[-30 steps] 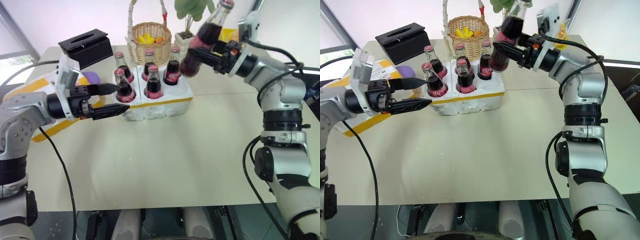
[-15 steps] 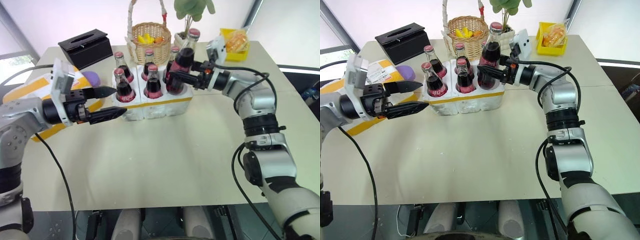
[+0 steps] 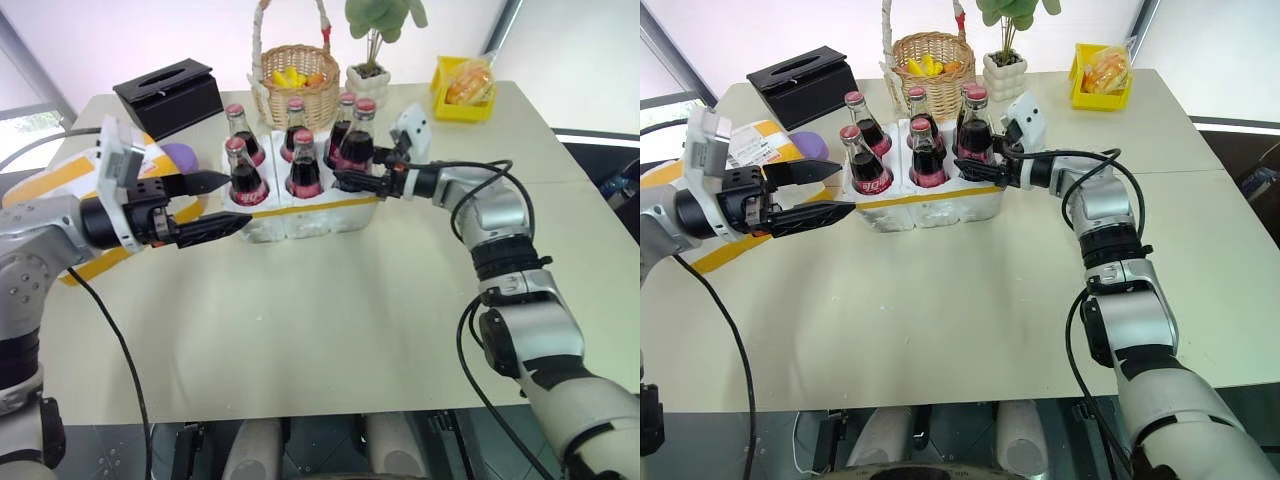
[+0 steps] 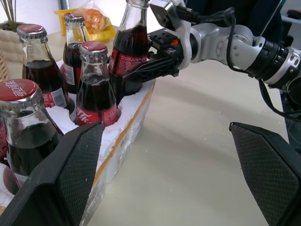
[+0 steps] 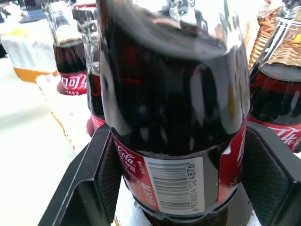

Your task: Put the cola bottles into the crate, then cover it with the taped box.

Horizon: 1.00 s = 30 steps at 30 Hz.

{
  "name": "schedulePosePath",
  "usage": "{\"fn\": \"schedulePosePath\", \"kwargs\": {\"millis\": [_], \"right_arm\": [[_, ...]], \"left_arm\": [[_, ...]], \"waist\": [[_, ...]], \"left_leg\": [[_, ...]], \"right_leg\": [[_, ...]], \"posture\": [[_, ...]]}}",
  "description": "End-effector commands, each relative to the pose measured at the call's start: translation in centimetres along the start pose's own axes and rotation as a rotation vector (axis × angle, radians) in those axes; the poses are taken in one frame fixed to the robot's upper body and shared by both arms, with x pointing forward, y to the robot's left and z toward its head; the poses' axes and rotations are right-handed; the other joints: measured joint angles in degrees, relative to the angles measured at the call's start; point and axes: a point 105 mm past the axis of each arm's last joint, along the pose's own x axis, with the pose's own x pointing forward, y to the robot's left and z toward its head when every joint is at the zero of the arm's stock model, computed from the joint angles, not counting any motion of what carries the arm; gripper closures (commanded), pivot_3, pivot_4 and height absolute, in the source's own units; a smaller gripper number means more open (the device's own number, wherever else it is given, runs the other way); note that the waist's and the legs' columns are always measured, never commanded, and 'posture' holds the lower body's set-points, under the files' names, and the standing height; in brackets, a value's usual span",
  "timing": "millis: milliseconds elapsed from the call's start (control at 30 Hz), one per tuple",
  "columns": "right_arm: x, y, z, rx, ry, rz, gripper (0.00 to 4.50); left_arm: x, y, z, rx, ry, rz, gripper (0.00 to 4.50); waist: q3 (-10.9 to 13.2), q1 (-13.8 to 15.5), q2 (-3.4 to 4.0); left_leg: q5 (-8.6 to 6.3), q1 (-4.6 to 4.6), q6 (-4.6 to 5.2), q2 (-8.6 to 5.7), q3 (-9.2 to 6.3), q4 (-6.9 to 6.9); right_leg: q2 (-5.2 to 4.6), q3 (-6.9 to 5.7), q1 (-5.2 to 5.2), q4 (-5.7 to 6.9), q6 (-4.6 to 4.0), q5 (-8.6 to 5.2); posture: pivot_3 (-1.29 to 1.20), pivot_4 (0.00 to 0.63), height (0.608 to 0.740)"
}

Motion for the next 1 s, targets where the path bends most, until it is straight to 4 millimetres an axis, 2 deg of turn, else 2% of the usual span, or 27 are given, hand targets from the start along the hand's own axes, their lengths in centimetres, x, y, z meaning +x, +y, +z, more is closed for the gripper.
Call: {"fn": "schedulePosePath", "kwargs": {"millis": [33, 67, 233, 333, 433, 533, 633, 733, 867, 900, 1000], "right_arm": [[0.8, 0.1, 0.8, 0.002, -0.028, -0.009, 0.35], [0.8, -0.1, 0.7, 0.003, -0.025, -0.024, 0.06], [0.3, -0.9, 0.9, 0.019, -0.035, -0.075, 0.06], [-0.4, -1.2, 1.7, -0.010, -0.045, -0.078, 0.06], [-1.7, -1.0, 3.1, -0.050, -0.053, -0.048, 0.06], [-4.0, -0.3, 4.4, -0.121, -0.043, 0.001, 0.06], [-7.4, 0.0, 5.4, -0.191, -0.003, 0.023, 0.06], [-10.7, 0.3, 5.6, -0.220, 0.049, 0.049, 0.06], [-13.0, 1.0, 5.8, -0.223, 0.065, 0.080, 0.06], [-13.7, 0.9, 5.9, -0.186, 0.069, 0.072, 0.06], [-14.7, 1.3, 6.2, -0.169, 0.064, 0.088, 0.06]], "left_arm": [[-0.3, -0.1, 1.4, 0.048, -0.023, 0.001, 0.00], [-0.3, -0.1, 1.4, 0.048, -0.023, 0.001, 0.00], [-0.5, -0.1, 1.2, 0.047, -0.021, 0.017, 0.00], [-1.0, 0.1, 1.2, 0.049, -0.022, 0.045, 0.00], [-1.8, 0.4, 1.1, 0.062, -0.018, 0.103, 0.00], [-3.4, 1.1, 1.2, 0.115, 0.003, 0.220, 0.00], [-6.1, 2.1, 1.4, 0.206, 0.059, 0.392, 0.00], [-9.5, 2.4, 1.1, 0.253, 0.119, 0.541, 0.00], [-13.3, 2.5, -0.1, 0.329, 0.255, 0.712, 0.00], [-15.1, 2.7, -1.0, 0.376, 0.345, 0.791, 0.00], [-18.4, 2.4, -2.7, 0.449, 0.518, 0.925, 0.00]], "waist": [[0.00, -0.06, 0.00], [0.00, -0.02, 0.00], [-0.02, 0.13, -0.03], [-0.02, 0.12, -0.03], [-0.01, 0.13, -0.02], [-0.01, 0.14, -0.02], [-0.02, 0.22, -0.03], [-0.01, 0.23, -0.02], [-0.02, 0.00, -0.03], [-0.02, -0.08, -0.03], [-0.02, 0.13, -0.04]], "left_leg": [[0.00, 0.01, 0.00, 0.00, 0.00, 0.00], [0.00, 0.02, 0.00, 0.01, 0.00, 0.00], [0.01, 0.02, -0.01, 0.01, 0.00, 0.09], [0.01, 0.02, -0.01, 0.01, 0.00, 0.10], [0.01, 0.02, -0.01, 0.01, -0.01, 0.07], [0.00, 0.01, -0.01, 0.01, -0.01, 0.01], [0.00, 0.01, -0.01, 0.01, -0.01, -0.02], [-0.01, 0.01, -0.01, 0.02, 0.02, -0.03], [-0.01, 0.08, -0.01, 0.11, 0.13, 0.00], [-0.01, 0.13, -0.01, 0.18, 0.18, 0.02], [-0.02, 0.20, -0.02, 0.29, 0.31, 0.01]], "right_leg": [[0.00, 0.00, 0.00, 0.00, 0.00, 0.00], [0.01, 0.00, 0.00, 0.01, 0.00, 0.00], [0.01, 0.00, 0.04, 0.02, -0.01, 0.01], [0.01, 0.00, 0.04, 0.02, -0.01, 0.01], [0.01, 0.00, 0.04, 0.02, -0.01, 0.01], [0.01, 0.00, 0.03, -0.02, -0.01, 0.00], [0.01, 0.00, 0.02, -0.03, -0.01, -0.01], [0.00, 0.00, 0.02, -0.08, -0.02, -0.02], [-0.01, 0.00, 0.05, -0.10, -0.26, -0.14], [0.00, 0.00, 0.05, -0.11, -0.33, -0.11], [0.04, 0.03, 0.05, -0.11, -0.43, -0.08]], "posture": [[0.00, 0.150, 0.740], [0.00, 0.150, 0.740], [0.00, 0.150, 0.740], [0.00, 0.150, 0.740], [0.00, 0.150, 0.740], [0.00, 0.150, 0.740], [0.00, 0.150, 0.740], [0.00, 0.150, 0.740], [0.00, 0.150, 0.740], [0.00, 0.150, 0.740], [0.00, 0.150, 0.740]]}}
